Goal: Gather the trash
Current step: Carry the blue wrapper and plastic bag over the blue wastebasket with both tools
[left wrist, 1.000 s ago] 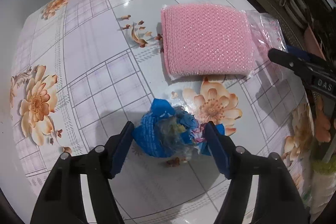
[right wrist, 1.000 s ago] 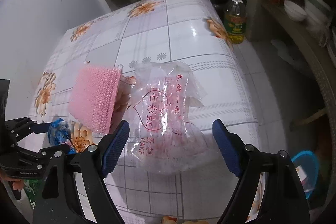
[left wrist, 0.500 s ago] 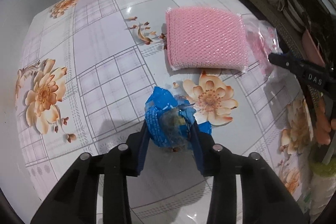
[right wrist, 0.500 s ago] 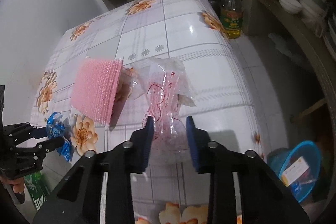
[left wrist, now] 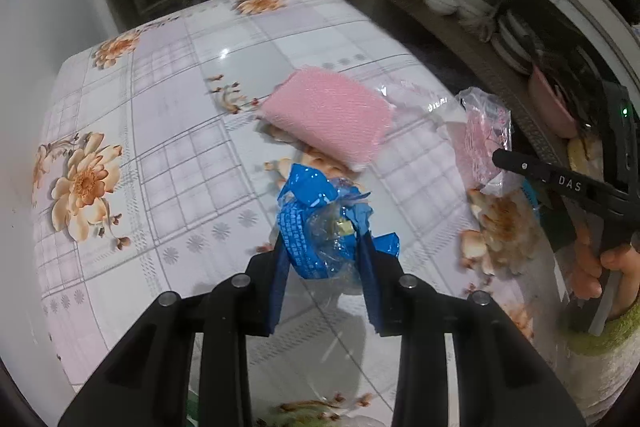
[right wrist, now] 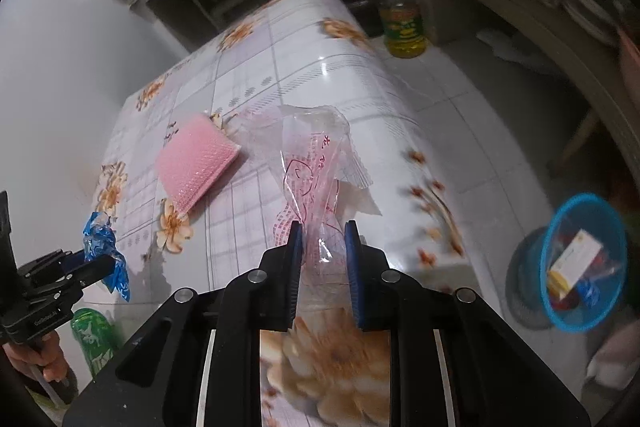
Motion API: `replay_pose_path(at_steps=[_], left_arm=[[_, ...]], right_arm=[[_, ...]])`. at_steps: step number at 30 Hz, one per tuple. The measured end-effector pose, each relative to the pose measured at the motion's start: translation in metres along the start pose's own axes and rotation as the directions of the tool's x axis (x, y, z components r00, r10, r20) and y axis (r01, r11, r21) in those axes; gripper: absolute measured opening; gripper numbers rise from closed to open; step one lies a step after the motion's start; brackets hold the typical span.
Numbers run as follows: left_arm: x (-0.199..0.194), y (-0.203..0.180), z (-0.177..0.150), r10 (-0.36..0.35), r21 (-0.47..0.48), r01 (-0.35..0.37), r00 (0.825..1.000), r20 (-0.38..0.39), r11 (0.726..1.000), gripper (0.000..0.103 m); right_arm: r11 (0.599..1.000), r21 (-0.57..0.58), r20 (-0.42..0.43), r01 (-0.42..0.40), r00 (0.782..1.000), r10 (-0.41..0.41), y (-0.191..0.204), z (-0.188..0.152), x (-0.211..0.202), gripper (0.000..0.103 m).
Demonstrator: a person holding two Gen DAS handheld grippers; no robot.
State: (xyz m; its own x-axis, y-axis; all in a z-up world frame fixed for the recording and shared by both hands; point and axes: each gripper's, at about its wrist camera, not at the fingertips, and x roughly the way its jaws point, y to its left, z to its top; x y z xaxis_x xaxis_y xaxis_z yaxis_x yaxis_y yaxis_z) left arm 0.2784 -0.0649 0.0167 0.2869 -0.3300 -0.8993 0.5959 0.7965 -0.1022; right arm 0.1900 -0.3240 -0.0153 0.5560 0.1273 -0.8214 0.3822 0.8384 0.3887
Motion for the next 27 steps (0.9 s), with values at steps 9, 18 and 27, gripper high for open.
replay_pose_path(at_steps=[9,18,27], left_arm=[[-0.018,-0.039,-0.031,-0.081,0.021,0.080,0.996,0.033,0.997,0.031],[-0.021,-0.088,-0.063,-0.100,0.078,0.095,0.993,0.068,0.992,0.031],[-0.031,-0.101,-0.079,-0.078,0.080,0.069,0.991,0.113,0.994,0.031]], right_arm=[[0.998,0.049,0.046,-0.026,0.999,0.024,-0.017,-0.032,-0.040,0.019],[0.996,0.053,0.044,-0.066,0.997,0.064,-0.018,-0.068,-0.065,0.019],[0.990,0.114,0.108,-0.086,0.991,0.073,-0.038,-0.087,-0.099,0.019]])
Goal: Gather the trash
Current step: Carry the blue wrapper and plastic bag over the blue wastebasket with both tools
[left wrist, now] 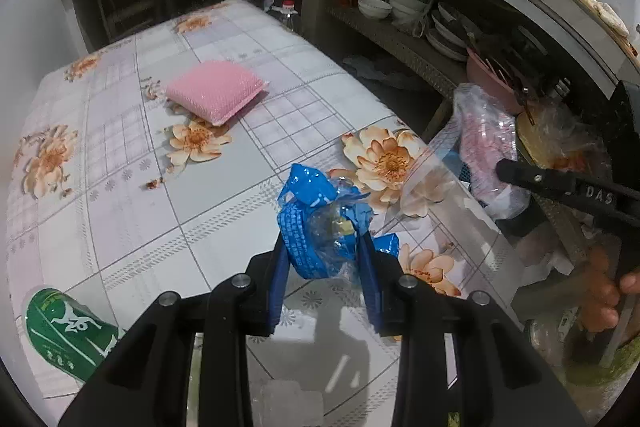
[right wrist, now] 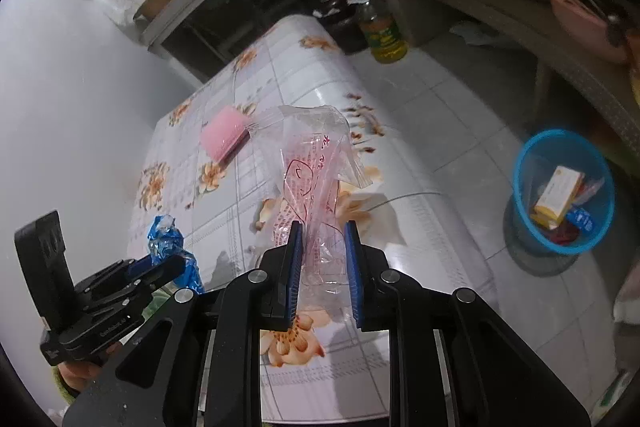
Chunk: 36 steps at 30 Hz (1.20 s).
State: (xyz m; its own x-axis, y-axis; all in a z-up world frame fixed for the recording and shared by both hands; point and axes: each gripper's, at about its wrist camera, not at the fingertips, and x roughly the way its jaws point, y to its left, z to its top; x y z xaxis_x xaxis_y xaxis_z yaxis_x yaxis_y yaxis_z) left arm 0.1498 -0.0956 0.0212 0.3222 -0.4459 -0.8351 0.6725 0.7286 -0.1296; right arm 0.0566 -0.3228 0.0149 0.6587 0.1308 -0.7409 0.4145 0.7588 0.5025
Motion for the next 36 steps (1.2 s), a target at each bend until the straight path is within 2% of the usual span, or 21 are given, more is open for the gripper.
replay_pose_path(at_steps=[17,27,36], left_arm=[[-0.027,-0.041,0.009,0.057,0.091,-0.067,0.993,0.106,0.994,0.031],[-0.018,-0.074,0.020,0.009,0.136,-0.024,0.994,0.111,0.990,0.031],[0.001,-0.108,0.036,-0.062,0.192,0.044,0.994,0.090,0.980,0.031]], right_arm=[[0.997,0.073,0.100,-0.013,0.995,0.006,-0.038,0.000,-0.049,0.019],[0.991,0.129,0.151,0.017,0.988,-0.037,-0.066,-0.003,-0.073,0.019],[0.975,0.219,0.180,0.047,0.980,-0.088,-0.104,-0.012,-0.092,0.019]])
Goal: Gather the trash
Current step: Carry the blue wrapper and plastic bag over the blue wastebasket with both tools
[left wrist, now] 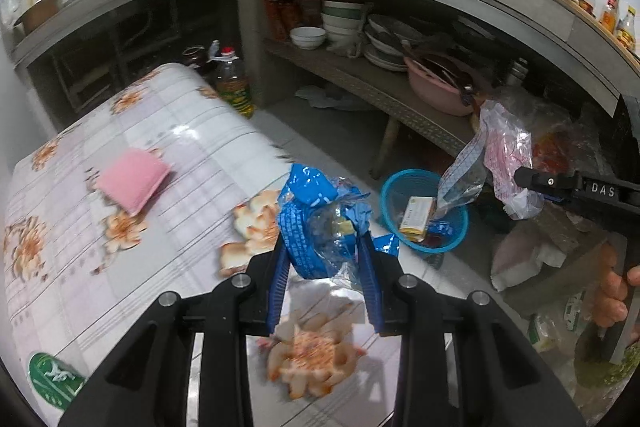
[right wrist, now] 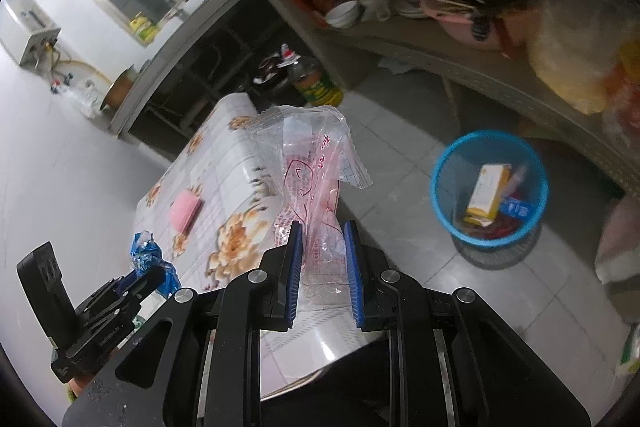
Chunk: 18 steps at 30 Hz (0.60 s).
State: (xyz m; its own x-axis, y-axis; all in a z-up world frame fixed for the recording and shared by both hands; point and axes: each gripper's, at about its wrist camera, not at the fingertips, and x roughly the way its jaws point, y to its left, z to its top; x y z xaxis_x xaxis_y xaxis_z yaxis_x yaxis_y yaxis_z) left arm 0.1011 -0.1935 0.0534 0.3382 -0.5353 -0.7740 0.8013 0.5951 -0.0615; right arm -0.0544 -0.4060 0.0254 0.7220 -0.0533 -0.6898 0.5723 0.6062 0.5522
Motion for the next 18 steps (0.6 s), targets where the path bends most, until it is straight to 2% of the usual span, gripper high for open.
replay_pose_path(at_steps=[10,18], left_arm=[[0.033,-0.032,0.019,-0.071,0.031,0.073,0.996,-0.046,0.997,0.031],[0.067,-0.058,0.039,-0.137,0.025,0.139,0.986,-0.092,0.990,0.031]], right_arm=[[0.997,0.067,0.003,0.026,1.000,-0.026,-0.035,0.001,-0.009,0.019],[0.988,0.139,0.015,0.065,0.998,-0.068,-0.072,0.006,-0.010,0.020]])
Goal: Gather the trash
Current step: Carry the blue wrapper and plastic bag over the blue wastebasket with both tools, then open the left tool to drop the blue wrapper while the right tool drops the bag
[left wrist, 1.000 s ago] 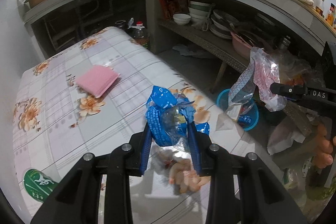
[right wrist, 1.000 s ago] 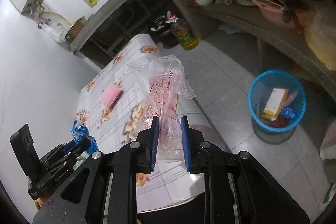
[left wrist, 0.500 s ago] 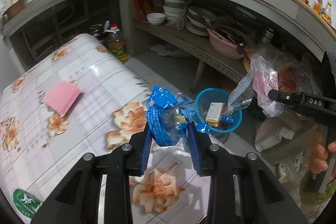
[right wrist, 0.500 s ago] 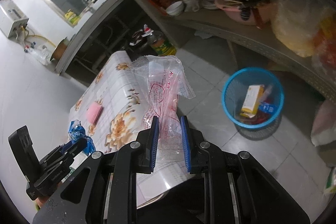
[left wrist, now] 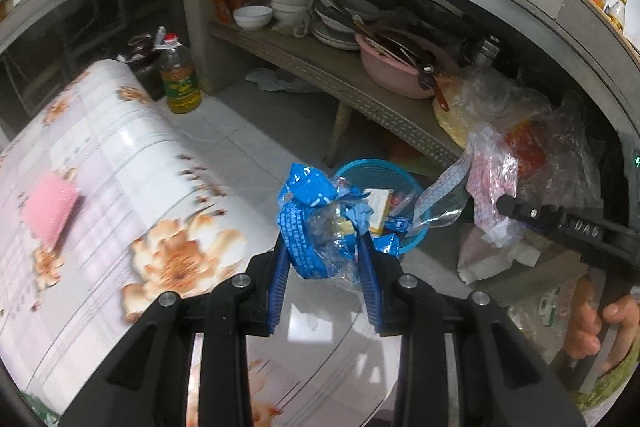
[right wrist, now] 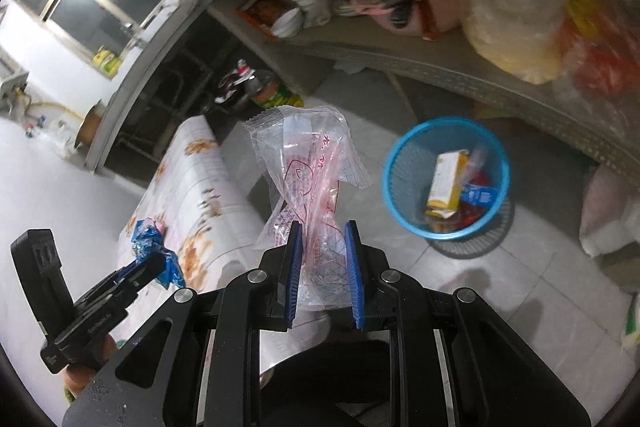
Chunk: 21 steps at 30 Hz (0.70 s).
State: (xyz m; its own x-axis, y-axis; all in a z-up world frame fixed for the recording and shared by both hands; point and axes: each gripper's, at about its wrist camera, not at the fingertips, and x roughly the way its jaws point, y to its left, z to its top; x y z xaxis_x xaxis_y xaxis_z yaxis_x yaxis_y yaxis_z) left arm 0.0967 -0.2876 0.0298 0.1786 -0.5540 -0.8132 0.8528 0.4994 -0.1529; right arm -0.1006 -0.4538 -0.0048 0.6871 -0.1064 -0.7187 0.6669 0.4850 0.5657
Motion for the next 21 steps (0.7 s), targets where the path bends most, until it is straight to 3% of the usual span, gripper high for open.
replay_pose_path(at_steps=[10,17,21], left_arm=[[0.091,-0.017,0.046,-0.109,-0.050,0.103,0.983,-0.146,0.993,0.032],[0.176,-0.041,0.070,-0.170,-0.081,0.153,0.945,-0.279,0.985,0.032],[0.213,-0.053,0.081,-0.178,-0.081,0.161,0.931,-0.318,0.984,0.033]], right_arm=[[0.988,0.121,-0.026,0.098,0.995,-0.096,-0.060,0.015,0.028,0.020],[0.974,0.162,-0.112,0.157,0.984,-0.139,-0.093,0.025,0.077,0.021],[0.966,0.176,-0.139,0.191,0.976,-0.168,-0.109,0.035,0.107,0.022]])
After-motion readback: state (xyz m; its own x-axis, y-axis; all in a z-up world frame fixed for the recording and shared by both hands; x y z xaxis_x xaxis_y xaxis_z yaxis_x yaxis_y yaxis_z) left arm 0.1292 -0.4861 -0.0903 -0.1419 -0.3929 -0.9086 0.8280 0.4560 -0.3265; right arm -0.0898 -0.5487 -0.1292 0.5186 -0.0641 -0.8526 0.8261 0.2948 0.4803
